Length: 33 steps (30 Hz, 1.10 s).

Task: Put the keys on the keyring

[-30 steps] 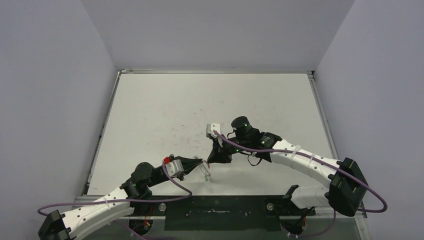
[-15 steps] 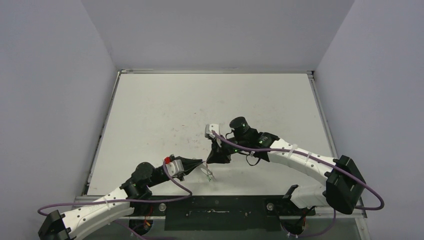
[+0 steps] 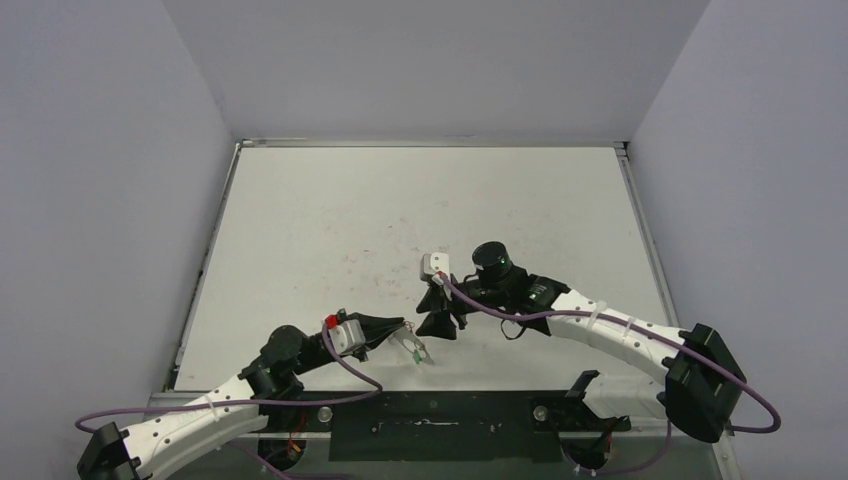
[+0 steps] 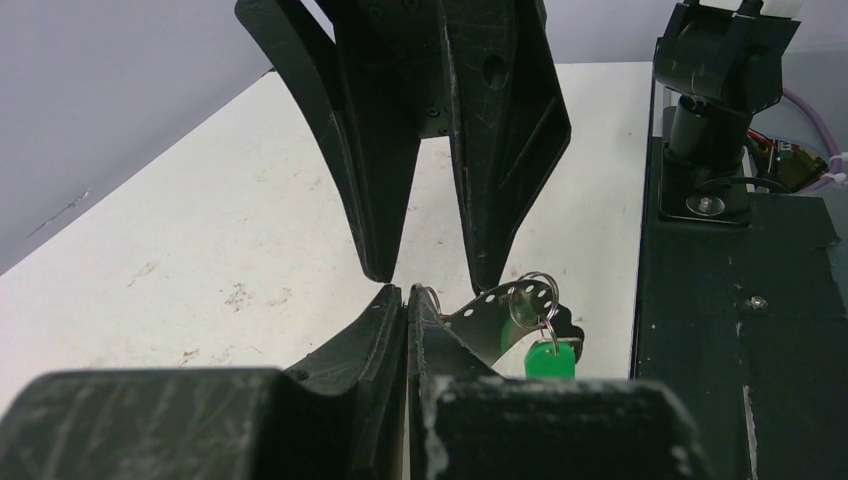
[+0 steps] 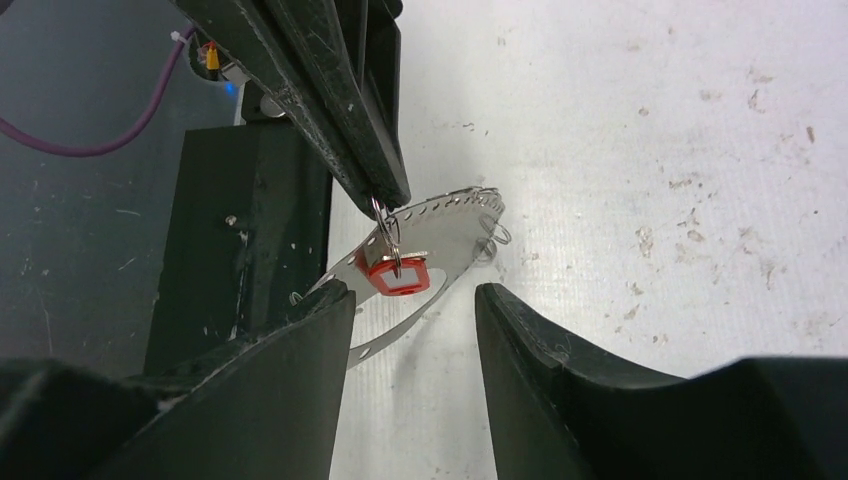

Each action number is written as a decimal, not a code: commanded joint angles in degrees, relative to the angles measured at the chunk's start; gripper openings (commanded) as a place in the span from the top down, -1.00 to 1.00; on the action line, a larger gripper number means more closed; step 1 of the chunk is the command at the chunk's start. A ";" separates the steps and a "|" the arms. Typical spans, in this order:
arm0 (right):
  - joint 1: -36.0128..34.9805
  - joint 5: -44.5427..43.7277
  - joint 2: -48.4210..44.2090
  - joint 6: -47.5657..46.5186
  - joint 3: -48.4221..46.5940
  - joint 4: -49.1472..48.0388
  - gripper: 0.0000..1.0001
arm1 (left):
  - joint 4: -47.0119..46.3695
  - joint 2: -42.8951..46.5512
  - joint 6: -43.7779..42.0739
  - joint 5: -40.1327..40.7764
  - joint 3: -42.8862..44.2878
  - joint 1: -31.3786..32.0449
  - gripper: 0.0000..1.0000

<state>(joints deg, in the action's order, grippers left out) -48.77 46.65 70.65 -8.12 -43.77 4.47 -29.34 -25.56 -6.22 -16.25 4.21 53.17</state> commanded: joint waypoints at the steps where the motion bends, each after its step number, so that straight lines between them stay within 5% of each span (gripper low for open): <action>1: 0.17 1.95 -2.28 -1.10 1.58 -10.73 0.03 | -3.80 0.69 0.51 0.01 1.70 -0.04 1.00; 19: -0.16 6.34 2.60 2.48 3.35 -21.33 0.22 | -3.84 0.78 0.80 -0.53 1.79 0.01 1.00; 27: -0.18 7.22 3.00 2.00 3.25 -21.07 0.96 | -4.12 0.69 0.75 -0.32 1.78 0.00 1.00; 33: -0.27 6.23 2.12 -0.87 1.84 -15.25 1.00 | -3.51 0.99 0.44 0.57 1.85 0.01 1.00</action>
<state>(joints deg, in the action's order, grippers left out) -48.88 52.60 73.21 -5.72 -40.29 -11.68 -29.34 -25.43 -6.22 -15.18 4.21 53.08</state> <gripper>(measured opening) 0.035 0.009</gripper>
